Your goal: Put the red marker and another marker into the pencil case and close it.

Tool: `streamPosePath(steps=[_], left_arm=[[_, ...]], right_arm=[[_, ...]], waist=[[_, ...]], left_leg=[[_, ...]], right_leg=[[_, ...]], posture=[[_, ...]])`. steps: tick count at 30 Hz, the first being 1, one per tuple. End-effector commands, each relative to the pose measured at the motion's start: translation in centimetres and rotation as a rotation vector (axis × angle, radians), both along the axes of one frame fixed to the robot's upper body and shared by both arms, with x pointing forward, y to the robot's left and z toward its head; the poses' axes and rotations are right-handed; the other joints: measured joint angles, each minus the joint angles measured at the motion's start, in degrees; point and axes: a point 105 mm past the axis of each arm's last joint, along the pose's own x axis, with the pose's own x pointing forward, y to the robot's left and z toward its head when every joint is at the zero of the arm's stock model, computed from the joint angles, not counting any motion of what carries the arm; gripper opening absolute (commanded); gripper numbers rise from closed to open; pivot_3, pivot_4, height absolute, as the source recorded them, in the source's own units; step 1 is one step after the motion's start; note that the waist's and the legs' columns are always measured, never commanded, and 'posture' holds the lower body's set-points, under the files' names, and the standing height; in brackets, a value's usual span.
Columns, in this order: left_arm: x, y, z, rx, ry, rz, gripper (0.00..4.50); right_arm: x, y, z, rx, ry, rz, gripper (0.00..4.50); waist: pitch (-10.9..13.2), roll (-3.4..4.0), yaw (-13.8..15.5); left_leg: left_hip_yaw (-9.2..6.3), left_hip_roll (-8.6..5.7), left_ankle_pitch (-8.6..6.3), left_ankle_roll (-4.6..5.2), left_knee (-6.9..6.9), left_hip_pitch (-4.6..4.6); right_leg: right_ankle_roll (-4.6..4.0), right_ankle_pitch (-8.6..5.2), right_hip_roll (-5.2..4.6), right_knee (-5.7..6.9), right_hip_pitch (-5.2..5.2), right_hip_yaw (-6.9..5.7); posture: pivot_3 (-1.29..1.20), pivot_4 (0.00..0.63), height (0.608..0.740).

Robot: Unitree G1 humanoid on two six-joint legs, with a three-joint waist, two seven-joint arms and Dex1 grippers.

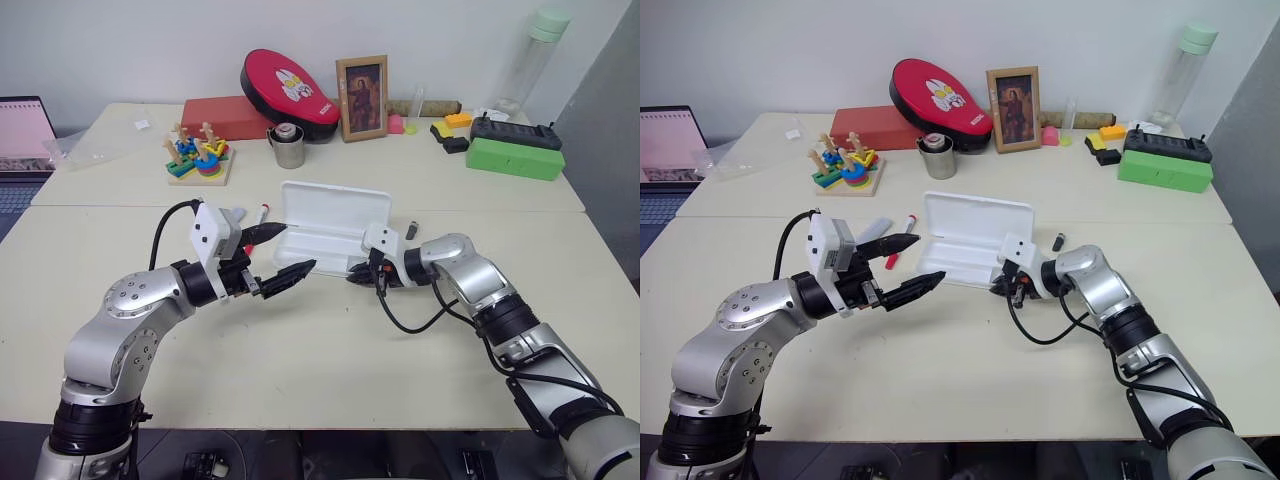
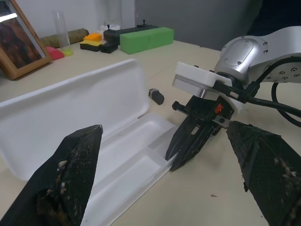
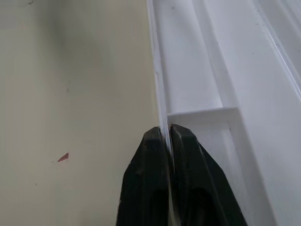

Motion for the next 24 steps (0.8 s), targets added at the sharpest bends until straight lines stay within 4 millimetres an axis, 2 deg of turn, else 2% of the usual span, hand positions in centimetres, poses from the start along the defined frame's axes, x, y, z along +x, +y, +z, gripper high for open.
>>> streamPosePath(steps=[1,5,10,14,17,20,24], left_arm=[[-0.3,-0.2,1.6,-0.001,-0.065,-0.008,4.5],[-0.6,-0.1,1.5,0.028,-0.062,-0.009,4.5],[-1.7,0.6,0.9,0.062,-0.029,-0.005,4.5],[-2.8,1.4,0.1,0.092,0.011,0.003,4.5],[-3.7,2.1,-0.3,0.117,0.044,0.005,4.5],[-4.0,2.2,-0.3,0.122,0.051,0.004,4.5],[-4.0,2.0,-0.2,0.12,0.049,0.0,4.5]], right_arm=[[0.1,0.3,1.0,0.017,-0.036,0.02,0.05],[-0.5,0.4,1.5,0.026,-0.072,0.065,0.05],[-3.1,0.5,2.5,0.042,-0.101,0.176,0.05],[-6.1,0.5,1.8,0.018,-0.092,0.261,0.05],[-8.7,0.2,0.2,-0.029,-0.062,0.313,0.05],[-9.3,0.1,-1.1,-0.046,-0.031,0.294,0.05],[-9.7,0.5,-1.9,-0.045,-0.011,0.289,0.05]], waist=[[0.0,0.0,0.0],[0.0,0.0,0.0],[0.01,0.01,0.08],[0.01,0.01,0.09],[0.0,0.0,0.2],[0.0,0.0,0.24],[0.0,-0.01,0.18]], left_leg=[[0.0,0.0,0.0,0.0,0.0,0.0],[0.0,0.0,0.0,0.0,0.0,0.02],[0.0,0.0,0.0,0.0,-0.03,0.0],[0.0,0.0,-0.01,0.01,-0.06,0.0],[0.0,0.0,-0.01,0.01,-0.03,0.01],[0.0,0.0,-0.01,0.01,-0.02,0.02],[0.01,0.0,-0.01,0.01,-0.01,0.08]], right_leg=[[0.0,0.0,0.0,0.0,0.0,0.0],[0.0,0.0,0.0,0.0,0.02,0.0],[0.0,0.0,0.0,-0.03,0.0,0.0],[0.0,-0.01,0.0,-0.03,-0.01,0.01],[0.0,-0.01,0.0,-0.03,0.01,0.01],[0.0,-0.01,0.0,-0.03,0.04,0.01],[0.01,-0.01,0.0,-0.02,0.06,0.03]], posture=[[0.0,0.15,0.74],[0.0,0.15,0.74],[0.0,0.15,0.74],[0.0,0.15,0.74],[0.0,0.15,0.74],[0.0,0.15,0.74],[0.0,0.15,0.74]])
